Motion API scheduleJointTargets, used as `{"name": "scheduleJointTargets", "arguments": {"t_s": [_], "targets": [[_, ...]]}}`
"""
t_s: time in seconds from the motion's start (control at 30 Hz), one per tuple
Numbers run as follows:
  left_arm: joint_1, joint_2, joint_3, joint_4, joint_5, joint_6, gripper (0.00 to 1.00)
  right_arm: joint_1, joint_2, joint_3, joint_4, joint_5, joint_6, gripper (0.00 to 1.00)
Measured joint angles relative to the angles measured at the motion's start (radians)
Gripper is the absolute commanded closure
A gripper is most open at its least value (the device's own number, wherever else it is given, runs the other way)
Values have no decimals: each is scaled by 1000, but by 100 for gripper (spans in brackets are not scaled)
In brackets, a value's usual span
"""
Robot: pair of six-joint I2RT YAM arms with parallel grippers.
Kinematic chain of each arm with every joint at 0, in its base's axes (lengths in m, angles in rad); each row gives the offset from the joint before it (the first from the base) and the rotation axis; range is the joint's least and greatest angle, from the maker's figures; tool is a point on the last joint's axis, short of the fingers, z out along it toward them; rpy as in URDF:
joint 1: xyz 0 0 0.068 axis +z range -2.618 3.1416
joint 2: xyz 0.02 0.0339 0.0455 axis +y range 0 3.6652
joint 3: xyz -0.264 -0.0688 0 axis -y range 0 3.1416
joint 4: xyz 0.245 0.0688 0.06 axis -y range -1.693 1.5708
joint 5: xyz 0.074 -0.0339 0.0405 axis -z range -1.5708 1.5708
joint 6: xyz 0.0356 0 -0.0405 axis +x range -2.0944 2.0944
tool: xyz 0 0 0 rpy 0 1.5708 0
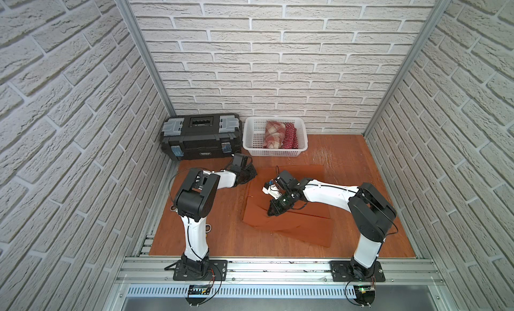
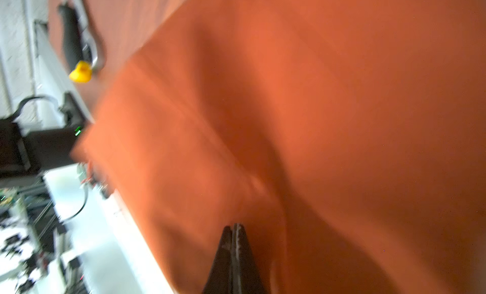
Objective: Roll up the skirts
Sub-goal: Flatten out the skirt at the center of the board.
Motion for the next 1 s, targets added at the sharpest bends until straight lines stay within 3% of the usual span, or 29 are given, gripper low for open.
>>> {"name": "scheduleJointTargets", "arguments": {"t_s": [0.23,0.33,0.43,0.53,0.67,0.77,0.87,1.0], "targets": [[0,0,-10,19,-4,0,100,253,24,-111,143,-117,227,98],[0,-1,-12,21,-5,1,100,341,-43,-110,110,-81,263,98],[0,-2,-13,21,-8,2,100,326,-209,-88,-14,54,257,98],[6,-2,-13,21,-8,3,100,260,-362,-40,-127,272,242,98],[18,-14,-22,14,-2,6,100,168,-407,-78,-204,480,242,98],[32,-29,-23,-7,-2,13,100,156,-301,-154,-195,504,251,98],[40,-40,-21,-21,5,14,100,223,-168,-217,-162,494,280,98],[40,-42,-21,-25,8,15,100,329,-159,-234,-36,435,347,98]]}}
